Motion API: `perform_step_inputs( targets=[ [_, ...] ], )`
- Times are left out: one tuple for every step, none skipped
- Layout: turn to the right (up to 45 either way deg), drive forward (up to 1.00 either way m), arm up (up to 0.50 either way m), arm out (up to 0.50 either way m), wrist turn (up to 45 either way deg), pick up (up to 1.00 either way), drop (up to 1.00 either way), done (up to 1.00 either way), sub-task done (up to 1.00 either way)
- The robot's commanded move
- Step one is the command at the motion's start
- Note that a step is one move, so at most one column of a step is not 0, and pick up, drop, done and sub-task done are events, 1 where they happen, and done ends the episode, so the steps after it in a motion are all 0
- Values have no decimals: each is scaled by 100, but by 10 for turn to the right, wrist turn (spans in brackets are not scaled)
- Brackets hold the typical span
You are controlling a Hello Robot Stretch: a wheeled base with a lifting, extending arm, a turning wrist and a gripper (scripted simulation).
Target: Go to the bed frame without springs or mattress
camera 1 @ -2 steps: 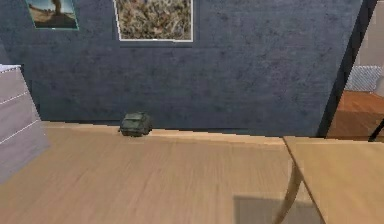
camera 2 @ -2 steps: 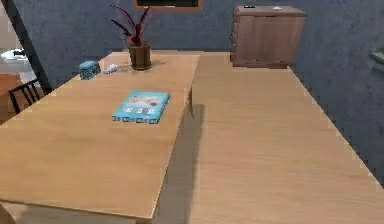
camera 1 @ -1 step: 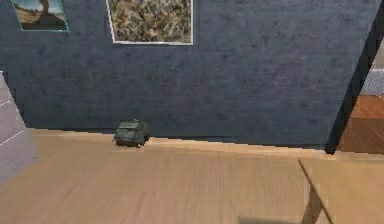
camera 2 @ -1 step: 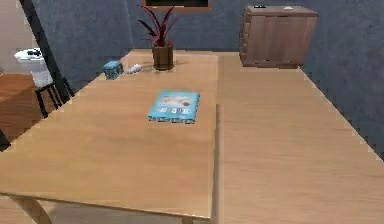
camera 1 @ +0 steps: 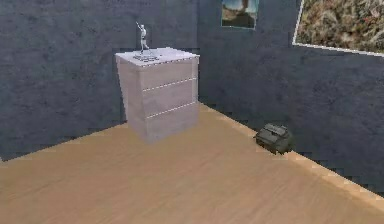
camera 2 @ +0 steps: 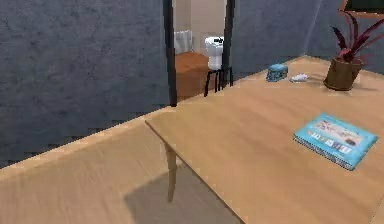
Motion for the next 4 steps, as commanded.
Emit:
perform_step_inputs(
  targets=[
    [-450,0,0,0,0,0,0,0,0],
    [-360,0,0,0,0,0,0,0,0],
    [0,20,0,0,0,0,0,0,0],
    [-450,0,0,0,0,0,0,0,0]
  ],
)
